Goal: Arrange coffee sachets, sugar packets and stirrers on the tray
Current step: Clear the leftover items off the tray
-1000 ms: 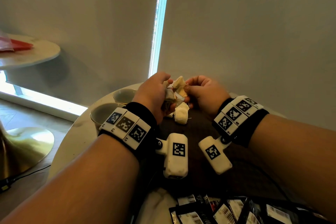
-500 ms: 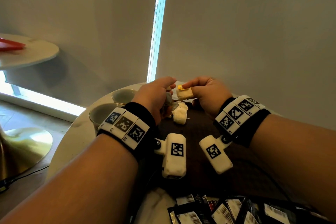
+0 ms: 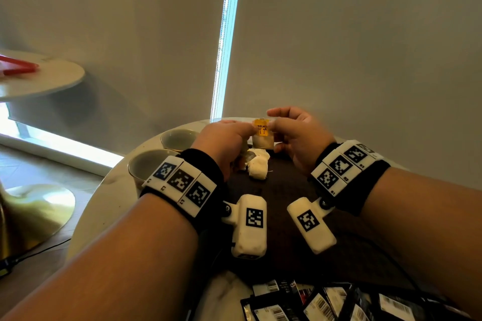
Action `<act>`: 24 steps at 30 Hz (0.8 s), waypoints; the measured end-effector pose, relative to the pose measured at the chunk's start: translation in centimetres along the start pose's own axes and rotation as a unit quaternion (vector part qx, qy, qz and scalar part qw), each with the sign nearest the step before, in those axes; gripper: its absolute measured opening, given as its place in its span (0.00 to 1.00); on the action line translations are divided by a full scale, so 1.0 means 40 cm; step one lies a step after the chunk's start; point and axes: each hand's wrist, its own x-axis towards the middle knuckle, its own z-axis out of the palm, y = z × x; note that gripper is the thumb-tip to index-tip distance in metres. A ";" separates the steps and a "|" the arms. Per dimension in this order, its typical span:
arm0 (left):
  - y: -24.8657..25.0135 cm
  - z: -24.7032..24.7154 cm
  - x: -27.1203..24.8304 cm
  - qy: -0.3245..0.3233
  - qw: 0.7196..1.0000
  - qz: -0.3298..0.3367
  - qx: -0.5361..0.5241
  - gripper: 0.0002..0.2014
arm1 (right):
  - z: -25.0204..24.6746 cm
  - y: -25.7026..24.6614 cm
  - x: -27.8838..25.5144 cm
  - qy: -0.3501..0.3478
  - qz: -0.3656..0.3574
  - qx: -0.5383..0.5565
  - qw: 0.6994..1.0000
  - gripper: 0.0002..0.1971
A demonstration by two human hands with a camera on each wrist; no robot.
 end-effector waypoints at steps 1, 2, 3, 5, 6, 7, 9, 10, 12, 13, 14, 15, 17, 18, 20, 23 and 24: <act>0.000 -0.001 -0.001 -0.002 1.000 0.003 0.002 0.10 | 0.001 0.005 0.001 -0.007 -0.001 -0.024 1.000 0.10; 0.000 -0.001 -0.001 -0.004 1.000 0.005 0.003 0.11 | 0.002 0.009 0.000 -0.010 -0.003 -0.050 0.999 0.10; 0.000 -0.001 -0.003 -0.006 1.000 0.006 0.002 0.11 | 0.004 0.012 -0.001 -0.007 -0.007 -0.071 0.997 0.10; 0.001 -0.001 -0.005 -0.002 1.000 0.011 -0.004 0.10 | 0.007 0.019 0.003 0.006 -0.009 -0.082 0.997 0.12; 0.002 -0.003 -0.005 0.008 1.000 0.018 -0.014 0.09 | 0.008 0.022 0.005 0.013 -0.006 -0.077 0.997 0.12; 0.004 -0.004 -0.005 0.020 0.999 0.029 -0.032 0.08 | 0.007 0.024 0.008 0.019 -0.003 -0.073 0.997 0.13; 0.016 -0.006 -0.009 0.037 0.994 0.055 -0.084 0.08 | 0.004 0.027 0.015 0.031 0.005 -0.085 0.996 0.14; 0.024 -0.007 -0.015 0.042 0.991 0.065 -0.113 0.09 | 0.001 0.027 0.017 0.032 0.008 -0.100 0.994 0.14; 0.040 -0.013 -0.027 0.061 0.983 0.078 -0.154 0.13 | -0.002 0.025 0.024 0.021 0.017 -0.126 0.992 0.15; 0.046 -0.018 -0.033 0.071 0.980 0.087 -0.165 0.15 | 0.001 0.022 0.028 0.010 0.029 -0.137 0.990 0.15; 0.050 -0.020 -0.038 0.080 0.977 0.097 -0.174 0.16 | 0.005 0.019 0.031 -0.001 0.044 -0.148 0.988 0.16; 0.053 -0.021 -0.042 0.087 0.974 0.105 -0.183 0.16 | 0.010 0.016 0.035 -0.009 0.061 -0.157 0.986 0.17; 0.057 -0.020 -0.049 0.097 0.970 0.112 -0.195 0.17 | 0.026 0.010 0.043 -0.020 0.091 -0.163 0.982 0.18; 0.057 -0.020 -0.052 0.102 0.969 0.113 -0.197 0.18 | 0.035 0.009 0.048 -0.029 0.107 -0.165 0.980 0.17; 0.058 -0.020 -0.053 0.104 0.967 0.114 -0.201 0.18 | 0.049 0.012 0.057 -0.057 0.142 -0.180 0.972 0.15; 0.056 -0.025 -0.051 0.097 0.965 0.115 -0.212 0.19 | 0.068 0.024 0.064 -0.100 0.176 -0.226 0.953 0.12; 0.057 -0.025 -0.051 0.096 0.965 0.114 -0.216 0.20 | 0.072 0.026 0.065 -0.105 0.179 -0.236 0.950 0.13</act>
